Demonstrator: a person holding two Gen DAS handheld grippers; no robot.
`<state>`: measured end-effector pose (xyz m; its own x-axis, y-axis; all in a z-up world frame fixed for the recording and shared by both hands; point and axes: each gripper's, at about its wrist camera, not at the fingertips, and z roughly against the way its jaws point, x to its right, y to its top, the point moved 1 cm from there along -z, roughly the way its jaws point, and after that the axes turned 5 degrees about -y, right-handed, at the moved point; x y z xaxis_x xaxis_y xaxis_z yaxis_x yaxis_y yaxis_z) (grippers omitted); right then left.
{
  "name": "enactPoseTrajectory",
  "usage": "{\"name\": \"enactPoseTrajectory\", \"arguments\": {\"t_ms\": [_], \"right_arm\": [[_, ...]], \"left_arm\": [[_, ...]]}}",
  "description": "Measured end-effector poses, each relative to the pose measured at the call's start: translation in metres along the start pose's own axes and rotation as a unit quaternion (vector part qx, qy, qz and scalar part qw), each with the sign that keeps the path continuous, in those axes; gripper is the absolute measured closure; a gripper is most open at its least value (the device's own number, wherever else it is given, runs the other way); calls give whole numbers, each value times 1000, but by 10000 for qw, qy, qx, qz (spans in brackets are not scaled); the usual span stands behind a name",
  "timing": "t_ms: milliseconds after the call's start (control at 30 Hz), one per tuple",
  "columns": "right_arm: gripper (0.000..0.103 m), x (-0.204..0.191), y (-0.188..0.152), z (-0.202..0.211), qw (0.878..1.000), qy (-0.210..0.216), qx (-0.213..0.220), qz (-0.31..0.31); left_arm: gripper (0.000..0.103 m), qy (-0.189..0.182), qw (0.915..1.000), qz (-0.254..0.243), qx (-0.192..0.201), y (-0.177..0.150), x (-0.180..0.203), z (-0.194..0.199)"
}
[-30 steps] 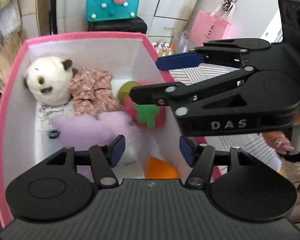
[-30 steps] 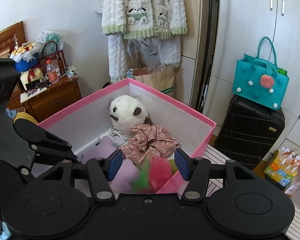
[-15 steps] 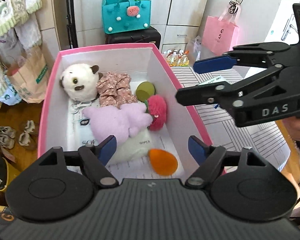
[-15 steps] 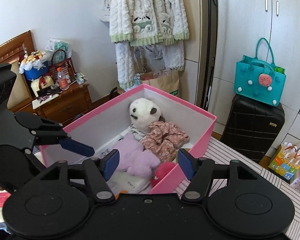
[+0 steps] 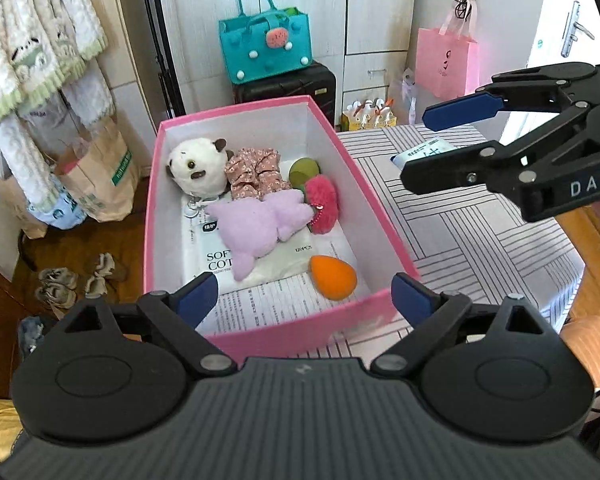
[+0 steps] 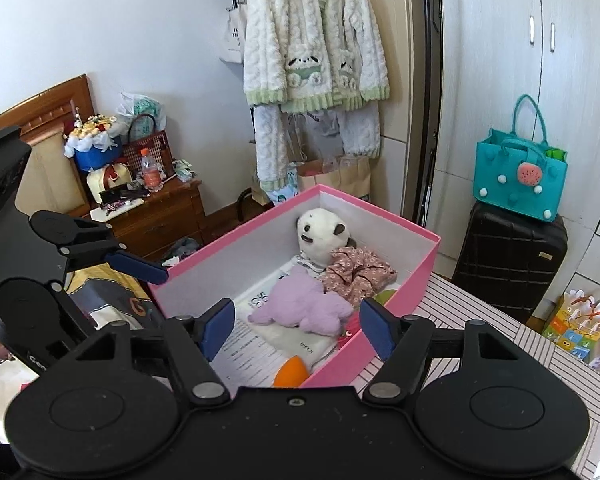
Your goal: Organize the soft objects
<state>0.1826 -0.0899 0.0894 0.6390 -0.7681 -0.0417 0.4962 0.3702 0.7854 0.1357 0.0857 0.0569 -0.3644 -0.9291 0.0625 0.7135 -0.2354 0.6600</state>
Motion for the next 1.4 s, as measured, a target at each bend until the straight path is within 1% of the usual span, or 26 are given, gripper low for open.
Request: {"name": "enactPoseTrajectory", "arguments": {"t_ms": [100, 233, 300, 400, 567, 733, 800, 867, 1067, 1200, 1300, 1400], "right_arm": [[28, -4, -5, 15, 10000, -22, 59, 37], [26, -10, -13, 36, 9999, -53, 115, 65], [25, -14, -18, 47, 9997, -121, 167, 135], [23, -18, -28, 64, 9994, -157, 242, 207], [21, -23, -45, 85, 9989, -244, 307, 272], [15, -23, -66, 105, 9981, -339, 411, 302], [13, -21, -76, 110, 9981, -350, 425, 280], [12, -18, -86, 113, 9981, -382, 423, 237], [11, 0, -121, 115, 9980, -495, 384, 44], [7, 14, -143, 116, 9967, -645, 478, -72], [6, 28, -156, 113, 9955, -755, 536, -197], [6, 42, -164, 110, 9940, -853, 644, -230]], "left_arm": [[9, 3, 10000, -62, 77, -6, 8, 16], [9, -153, 9997, -61, 168, -11, 16, 33], [8, -126, 9996, -109, 239, -14, 22, 41], [4, -126, 9993, -162, 316, -17, 31, 51], [2, -116, 9989, -262, 359, -24, 46, 58], [0, -136, 9984, -357, 420, -32, 61, 61], [0, -153, 9980, -412, 444, -35, 67, 60], [0, -251, 9976, -455, 468, -39, 71, 57], [0, -376, 9978, -328, 435, -57, 77, 30], [0, -361, 9975, -331, 502, -64, 83, 13], [0, -332, 9969, -401, 592, -66, 90, 5], [0, -545, 9963, -282, 602, -65, 94, -4]]}}
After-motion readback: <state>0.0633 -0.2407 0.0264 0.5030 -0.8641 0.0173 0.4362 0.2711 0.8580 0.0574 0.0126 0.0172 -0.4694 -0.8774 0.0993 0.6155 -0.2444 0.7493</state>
